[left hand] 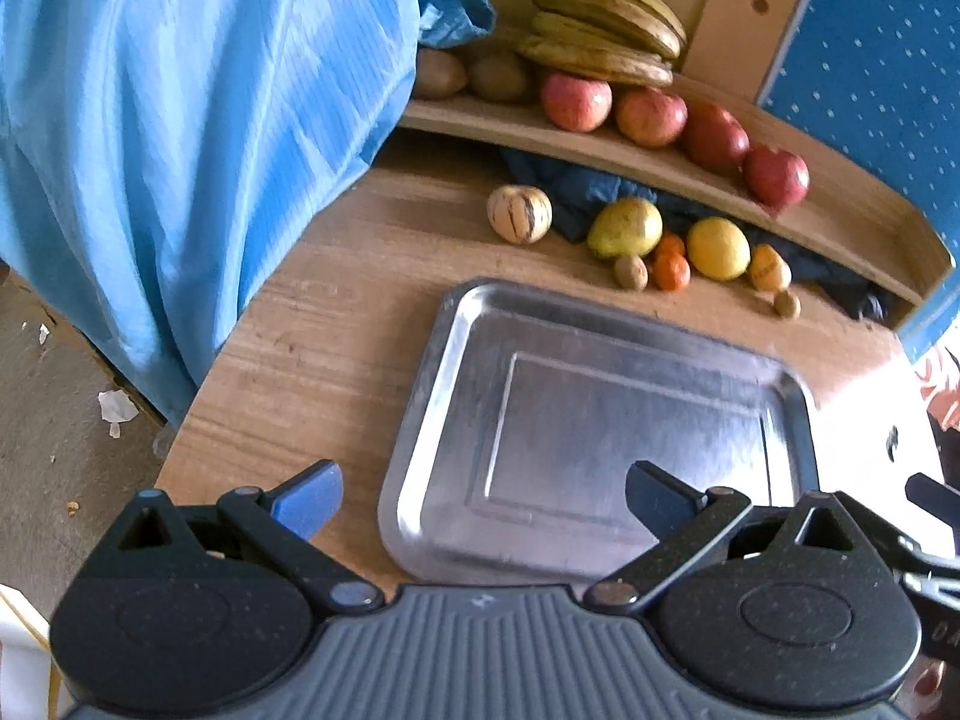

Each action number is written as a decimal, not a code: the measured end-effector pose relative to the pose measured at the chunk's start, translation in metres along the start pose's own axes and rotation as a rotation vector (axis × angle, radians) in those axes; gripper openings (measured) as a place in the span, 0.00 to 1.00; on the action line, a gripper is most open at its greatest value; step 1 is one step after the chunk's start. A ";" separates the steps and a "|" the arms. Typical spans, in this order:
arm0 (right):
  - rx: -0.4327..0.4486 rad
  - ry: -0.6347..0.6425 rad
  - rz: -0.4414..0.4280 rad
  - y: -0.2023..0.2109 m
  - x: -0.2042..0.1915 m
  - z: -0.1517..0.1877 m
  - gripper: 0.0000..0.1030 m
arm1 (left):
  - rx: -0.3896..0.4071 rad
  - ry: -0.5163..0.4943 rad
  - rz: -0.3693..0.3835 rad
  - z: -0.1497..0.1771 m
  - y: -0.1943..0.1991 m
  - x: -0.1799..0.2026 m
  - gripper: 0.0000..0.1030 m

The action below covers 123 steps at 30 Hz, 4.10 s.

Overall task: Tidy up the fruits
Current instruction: 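Move the left tool toward the striped pepino while the right tool approaches a small brown fruit, then close the left tool on the striped pepino while the right tool closes on the small brown fruit, then carry the pepino in the left tool over the tray while the right tool carries the brown fruit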

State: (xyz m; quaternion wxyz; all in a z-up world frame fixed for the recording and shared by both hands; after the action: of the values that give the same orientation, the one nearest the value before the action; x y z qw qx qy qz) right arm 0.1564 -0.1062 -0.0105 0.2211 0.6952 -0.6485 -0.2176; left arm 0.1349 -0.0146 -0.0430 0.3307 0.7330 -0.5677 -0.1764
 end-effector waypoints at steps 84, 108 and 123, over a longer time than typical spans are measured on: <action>-0.183 -0.067 0.058 -0.255 -0.056 -0.038 0.43 | -0.216 -0.117 0.336 -0.129 -0.270 -0.009 0.72; -0.151 -0.075 0.039 -0.247 -0.057 -0.037 0.29 | -0.202 -0.100 0.368 -0.125 -0.247 -0.010 0.54; -0.072 -0.058 -0.023 -0.200 -0.067 -0.043 0.29 | -0.157 -0.103 0.370 -0.117 -0.201 -0.011 0.54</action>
State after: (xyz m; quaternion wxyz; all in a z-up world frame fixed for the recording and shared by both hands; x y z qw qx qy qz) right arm 0.3385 -0.0256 -0.0926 0.2246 0.6877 -0.6382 -0.2635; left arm 0.3494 0.0563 -0.0981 0.3842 0.5782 -0.6933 -0.1934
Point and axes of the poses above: each gripper's, at about its wrist camera, not at the fingertips, and y roughly against the way its jaws point, x to its right, z to its underside, the point moved 3 cm from there along -y, roughly the way its jaws point, and after that the axes turned 14 degrees about x, right-handed, at the moved point
